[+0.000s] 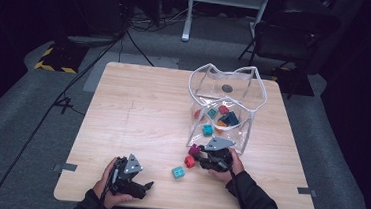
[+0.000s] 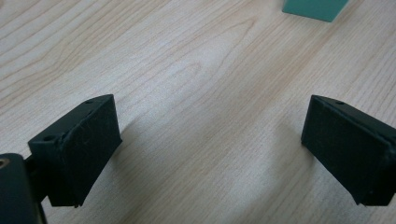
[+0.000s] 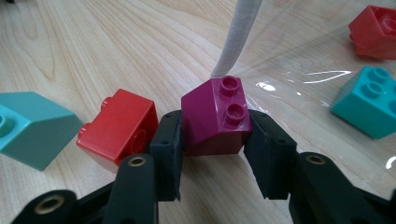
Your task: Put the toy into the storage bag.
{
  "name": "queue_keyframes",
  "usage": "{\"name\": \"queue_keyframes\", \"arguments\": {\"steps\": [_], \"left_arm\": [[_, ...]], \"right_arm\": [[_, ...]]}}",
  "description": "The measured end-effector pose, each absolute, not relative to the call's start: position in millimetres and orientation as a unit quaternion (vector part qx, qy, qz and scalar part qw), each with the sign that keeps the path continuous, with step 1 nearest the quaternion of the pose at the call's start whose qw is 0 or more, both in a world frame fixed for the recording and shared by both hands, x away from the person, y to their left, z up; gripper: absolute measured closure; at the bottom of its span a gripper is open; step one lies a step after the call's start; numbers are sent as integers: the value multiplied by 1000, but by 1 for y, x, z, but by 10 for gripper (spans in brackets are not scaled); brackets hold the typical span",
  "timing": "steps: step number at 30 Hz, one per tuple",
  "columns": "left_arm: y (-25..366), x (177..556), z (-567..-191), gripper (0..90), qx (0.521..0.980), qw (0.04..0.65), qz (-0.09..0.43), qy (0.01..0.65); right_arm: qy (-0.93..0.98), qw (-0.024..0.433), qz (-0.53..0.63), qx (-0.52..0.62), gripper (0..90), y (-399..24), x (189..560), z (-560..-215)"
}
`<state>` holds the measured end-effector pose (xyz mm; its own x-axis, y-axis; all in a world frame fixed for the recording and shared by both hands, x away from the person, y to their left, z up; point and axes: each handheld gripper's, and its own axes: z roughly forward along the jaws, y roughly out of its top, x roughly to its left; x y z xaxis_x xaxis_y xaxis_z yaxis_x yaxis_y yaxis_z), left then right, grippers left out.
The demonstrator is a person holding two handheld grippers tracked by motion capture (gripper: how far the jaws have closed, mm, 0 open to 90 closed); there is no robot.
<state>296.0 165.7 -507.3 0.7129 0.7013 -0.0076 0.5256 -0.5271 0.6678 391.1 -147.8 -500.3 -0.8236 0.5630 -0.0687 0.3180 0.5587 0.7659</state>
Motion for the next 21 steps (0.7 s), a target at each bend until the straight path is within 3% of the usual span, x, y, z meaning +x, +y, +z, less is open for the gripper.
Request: {"name": "queue_keyframes", "arguments": {"steps": [21], "left_arm": [[166, 296, -507, 48, 864, 332, 132, 355]], "right_arm": [[840, 191, 440, 253, 595, -194, 372, -466]]}}
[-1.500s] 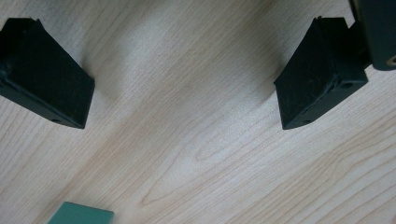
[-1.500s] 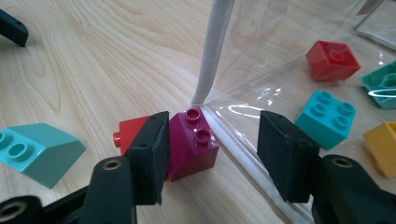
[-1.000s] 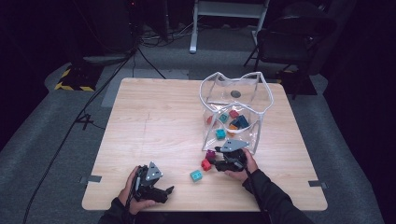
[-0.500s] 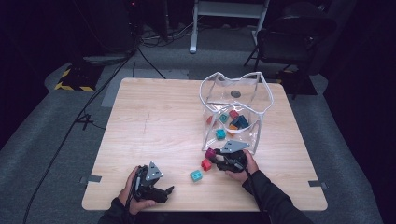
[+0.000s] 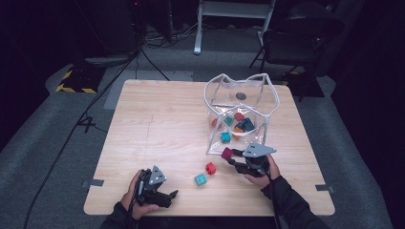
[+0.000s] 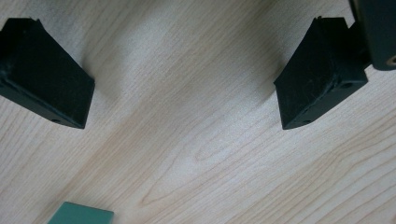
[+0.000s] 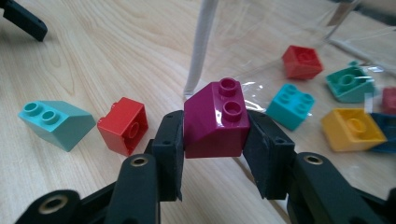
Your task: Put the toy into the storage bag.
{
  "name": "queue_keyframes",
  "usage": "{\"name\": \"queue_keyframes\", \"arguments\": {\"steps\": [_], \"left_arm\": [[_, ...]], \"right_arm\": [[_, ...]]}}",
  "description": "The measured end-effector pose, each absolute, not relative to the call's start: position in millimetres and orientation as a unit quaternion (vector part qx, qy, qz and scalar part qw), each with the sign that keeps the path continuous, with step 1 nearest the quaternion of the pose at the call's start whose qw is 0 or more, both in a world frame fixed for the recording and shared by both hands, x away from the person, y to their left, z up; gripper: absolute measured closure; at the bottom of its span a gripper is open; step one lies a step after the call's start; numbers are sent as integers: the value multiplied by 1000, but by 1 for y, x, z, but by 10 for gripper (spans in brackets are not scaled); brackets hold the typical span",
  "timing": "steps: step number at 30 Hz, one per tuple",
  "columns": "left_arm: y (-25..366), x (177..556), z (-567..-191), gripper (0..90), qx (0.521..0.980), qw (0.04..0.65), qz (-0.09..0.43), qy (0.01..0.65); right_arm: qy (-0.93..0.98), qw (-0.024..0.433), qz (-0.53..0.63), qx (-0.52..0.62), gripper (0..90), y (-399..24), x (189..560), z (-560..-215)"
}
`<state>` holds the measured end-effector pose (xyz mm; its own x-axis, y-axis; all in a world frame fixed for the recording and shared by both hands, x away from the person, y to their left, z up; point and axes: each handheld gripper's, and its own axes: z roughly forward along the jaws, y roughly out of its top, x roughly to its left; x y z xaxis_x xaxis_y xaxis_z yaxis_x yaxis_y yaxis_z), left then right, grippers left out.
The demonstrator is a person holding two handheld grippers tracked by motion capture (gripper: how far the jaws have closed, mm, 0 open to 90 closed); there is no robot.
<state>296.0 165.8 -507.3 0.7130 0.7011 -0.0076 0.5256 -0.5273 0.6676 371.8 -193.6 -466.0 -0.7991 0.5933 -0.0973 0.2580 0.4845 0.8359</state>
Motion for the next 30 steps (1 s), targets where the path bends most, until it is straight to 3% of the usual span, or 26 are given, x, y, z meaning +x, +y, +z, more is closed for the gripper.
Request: {"name": "queue_keyframes", "arguments": {"steps": [16, 30], "left_arm": [[166, 295, -508, 48, 863, 334, 132, 357], [166, 295, -508, 48, 863, 333, 130, 358]], "right_arm": [[803, 226, 478, 274, 595, -253, 348, -423], [780, 259, 501, 272, 595, -276, 339, -383]]}}
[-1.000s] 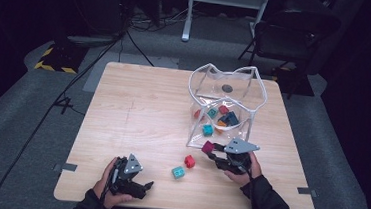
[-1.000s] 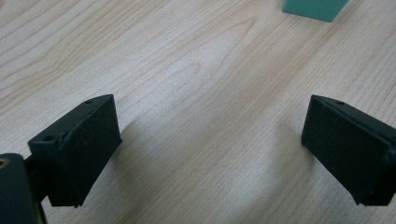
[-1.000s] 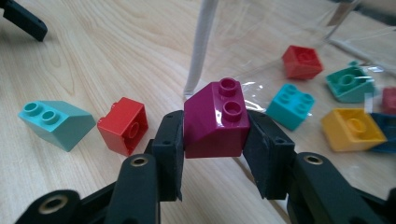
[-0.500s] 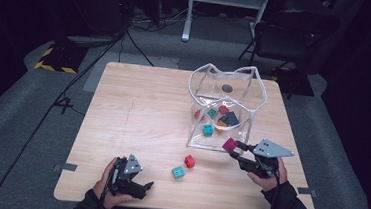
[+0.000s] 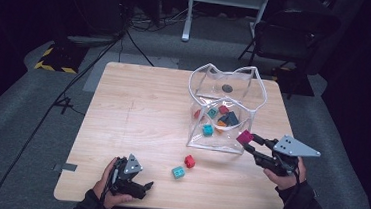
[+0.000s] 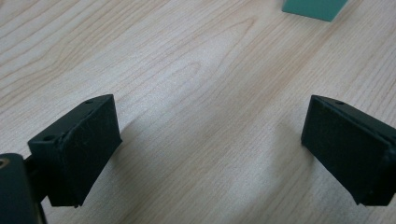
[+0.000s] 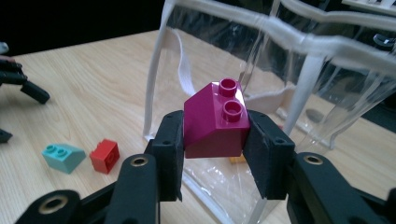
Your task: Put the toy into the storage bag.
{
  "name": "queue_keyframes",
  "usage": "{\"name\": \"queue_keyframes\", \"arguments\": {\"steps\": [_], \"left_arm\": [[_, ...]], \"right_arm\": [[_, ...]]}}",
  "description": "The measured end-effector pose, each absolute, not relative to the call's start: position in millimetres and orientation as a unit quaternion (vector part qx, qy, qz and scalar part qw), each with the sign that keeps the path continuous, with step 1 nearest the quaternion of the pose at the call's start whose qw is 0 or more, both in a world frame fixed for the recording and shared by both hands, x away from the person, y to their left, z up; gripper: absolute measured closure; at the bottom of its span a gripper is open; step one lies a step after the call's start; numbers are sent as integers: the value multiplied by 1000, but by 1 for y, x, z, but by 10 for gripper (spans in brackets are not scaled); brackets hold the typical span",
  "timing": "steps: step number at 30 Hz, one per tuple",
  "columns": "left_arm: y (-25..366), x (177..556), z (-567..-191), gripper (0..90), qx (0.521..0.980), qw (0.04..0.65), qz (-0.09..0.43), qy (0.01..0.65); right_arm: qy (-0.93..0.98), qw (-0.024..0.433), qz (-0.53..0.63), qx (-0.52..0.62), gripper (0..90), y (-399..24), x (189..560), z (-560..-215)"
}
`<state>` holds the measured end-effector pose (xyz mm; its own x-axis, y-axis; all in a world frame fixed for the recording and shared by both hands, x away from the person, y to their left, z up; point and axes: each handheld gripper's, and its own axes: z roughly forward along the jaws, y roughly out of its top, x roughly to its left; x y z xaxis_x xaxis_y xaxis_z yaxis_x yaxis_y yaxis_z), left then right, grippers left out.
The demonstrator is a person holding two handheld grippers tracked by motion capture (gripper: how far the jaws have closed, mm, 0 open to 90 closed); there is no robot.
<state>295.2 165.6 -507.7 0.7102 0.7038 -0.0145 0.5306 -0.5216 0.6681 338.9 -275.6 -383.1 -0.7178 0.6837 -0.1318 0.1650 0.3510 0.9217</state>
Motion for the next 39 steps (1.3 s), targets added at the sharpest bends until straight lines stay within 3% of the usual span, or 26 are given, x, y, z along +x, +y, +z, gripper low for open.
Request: {"name": "queue_keyframes", "arguments": {"steps": [23, 39], "left_arm": [[166, 295, -508, 47, 863, 333, 128, 358], [166, 295, -508, 47, 863, 332, 129, 358]], "right_arm": [[743, 299, 536, 265, 595, -268, 348, -318], [735, 331, 510, 300, 595, -251, 389, -306]]}}
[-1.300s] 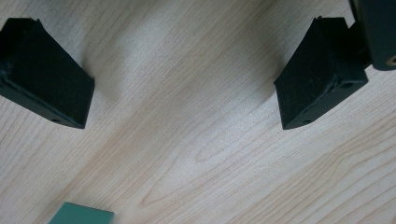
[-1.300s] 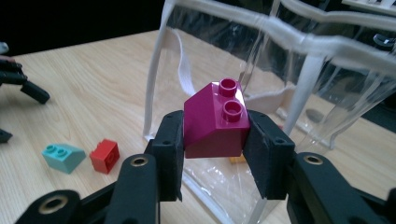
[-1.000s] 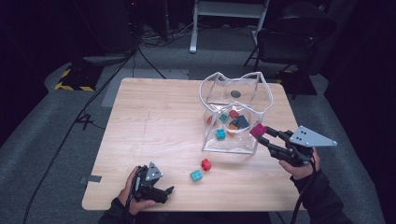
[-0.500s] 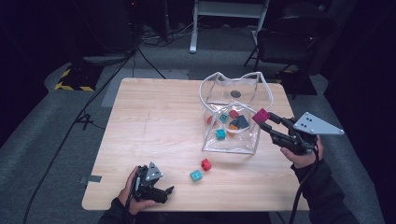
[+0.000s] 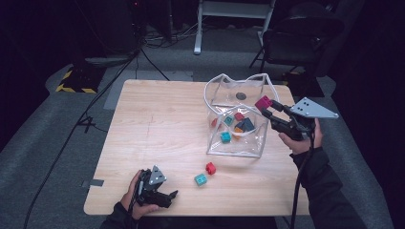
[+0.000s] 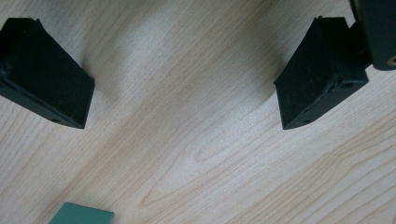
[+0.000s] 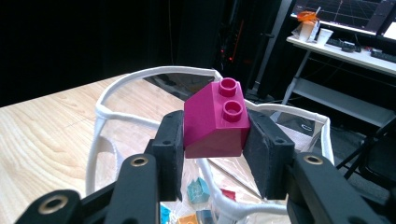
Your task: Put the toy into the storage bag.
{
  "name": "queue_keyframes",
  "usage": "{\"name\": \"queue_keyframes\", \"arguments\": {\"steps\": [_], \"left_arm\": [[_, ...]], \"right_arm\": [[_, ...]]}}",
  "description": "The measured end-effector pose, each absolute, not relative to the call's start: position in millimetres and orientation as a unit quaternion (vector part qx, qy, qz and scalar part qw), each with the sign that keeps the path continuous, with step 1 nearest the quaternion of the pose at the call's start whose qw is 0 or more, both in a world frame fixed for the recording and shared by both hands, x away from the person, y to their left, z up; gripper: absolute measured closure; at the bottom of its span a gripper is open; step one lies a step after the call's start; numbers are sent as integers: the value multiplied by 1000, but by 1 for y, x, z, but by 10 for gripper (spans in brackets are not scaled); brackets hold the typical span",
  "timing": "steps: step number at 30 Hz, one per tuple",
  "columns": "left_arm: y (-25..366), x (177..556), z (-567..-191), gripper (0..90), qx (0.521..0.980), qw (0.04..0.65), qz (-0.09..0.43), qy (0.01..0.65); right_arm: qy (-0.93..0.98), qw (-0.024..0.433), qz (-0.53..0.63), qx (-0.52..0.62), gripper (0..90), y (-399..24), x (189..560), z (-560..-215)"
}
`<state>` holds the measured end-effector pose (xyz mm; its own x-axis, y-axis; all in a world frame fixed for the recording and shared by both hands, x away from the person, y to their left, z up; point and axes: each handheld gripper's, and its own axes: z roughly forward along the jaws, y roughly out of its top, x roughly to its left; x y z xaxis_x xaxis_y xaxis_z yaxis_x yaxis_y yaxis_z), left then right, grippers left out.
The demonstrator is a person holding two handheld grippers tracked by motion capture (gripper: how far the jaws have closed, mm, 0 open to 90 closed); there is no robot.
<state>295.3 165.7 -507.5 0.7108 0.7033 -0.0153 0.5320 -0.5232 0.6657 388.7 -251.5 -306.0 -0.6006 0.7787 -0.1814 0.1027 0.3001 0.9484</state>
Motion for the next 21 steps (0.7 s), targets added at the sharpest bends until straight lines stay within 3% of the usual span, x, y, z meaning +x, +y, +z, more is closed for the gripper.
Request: {"name": "queue_keyframes", "arguments": {"steps": [17, 21], "left_arm": [[166, 296, -508, 47, 864, 333, 130, 356], [166, 296, -508, 47, 864, 332, 130, 356]], "right_arm": [[742, 335, 474, 335, 594, -238, 418, -315], [741, 336, 473, 338, 559, -238, 418, -315]]}}
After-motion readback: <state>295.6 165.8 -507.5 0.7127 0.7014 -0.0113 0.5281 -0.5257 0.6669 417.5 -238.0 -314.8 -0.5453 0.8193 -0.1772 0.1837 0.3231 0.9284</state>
